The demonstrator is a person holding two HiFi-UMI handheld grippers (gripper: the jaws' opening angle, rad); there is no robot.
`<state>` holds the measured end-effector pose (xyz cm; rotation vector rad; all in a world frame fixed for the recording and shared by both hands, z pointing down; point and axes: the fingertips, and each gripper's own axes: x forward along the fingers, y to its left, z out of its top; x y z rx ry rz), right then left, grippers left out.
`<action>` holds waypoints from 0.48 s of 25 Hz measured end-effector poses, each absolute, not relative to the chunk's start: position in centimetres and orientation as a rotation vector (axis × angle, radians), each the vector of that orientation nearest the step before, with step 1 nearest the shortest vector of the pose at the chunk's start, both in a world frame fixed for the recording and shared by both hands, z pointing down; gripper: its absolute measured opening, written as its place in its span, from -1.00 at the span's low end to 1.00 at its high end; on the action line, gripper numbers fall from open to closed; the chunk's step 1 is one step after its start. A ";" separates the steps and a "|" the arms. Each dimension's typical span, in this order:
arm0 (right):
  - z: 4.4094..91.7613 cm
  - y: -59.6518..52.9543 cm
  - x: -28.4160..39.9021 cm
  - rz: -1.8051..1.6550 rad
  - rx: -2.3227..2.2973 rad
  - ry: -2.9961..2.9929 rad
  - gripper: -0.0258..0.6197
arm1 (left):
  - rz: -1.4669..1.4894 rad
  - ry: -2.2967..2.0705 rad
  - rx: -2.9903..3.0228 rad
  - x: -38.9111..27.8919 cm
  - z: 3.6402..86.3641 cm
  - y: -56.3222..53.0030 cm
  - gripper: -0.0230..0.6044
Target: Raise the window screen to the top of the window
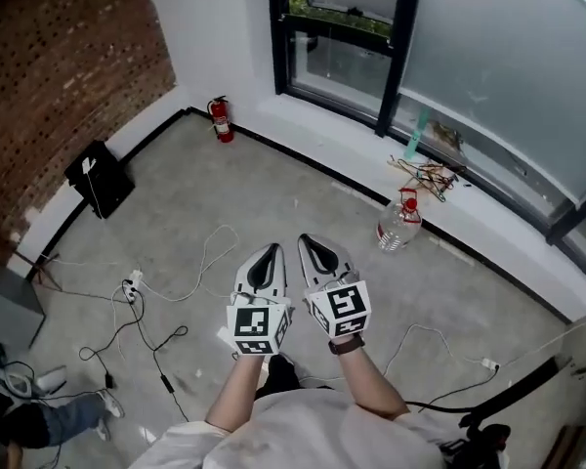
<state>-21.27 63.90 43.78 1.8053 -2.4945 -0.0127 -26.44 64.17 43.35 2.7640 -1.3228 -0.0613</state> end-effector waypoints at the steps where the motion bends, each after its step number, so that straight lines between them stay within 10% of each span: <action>1: 43.9 62.7 -23.7 -0.021 1.749 -2.533 -0.91 | -0.074 -1.392 2.727 -28.6 43.5 62.9 -0.93; 12: 43.0 48.3 -34.0 -0.137 1.595 -2.643 -0.91 | -0.230 -1.892 2.456 -43.0 42.9 48.1 -0.93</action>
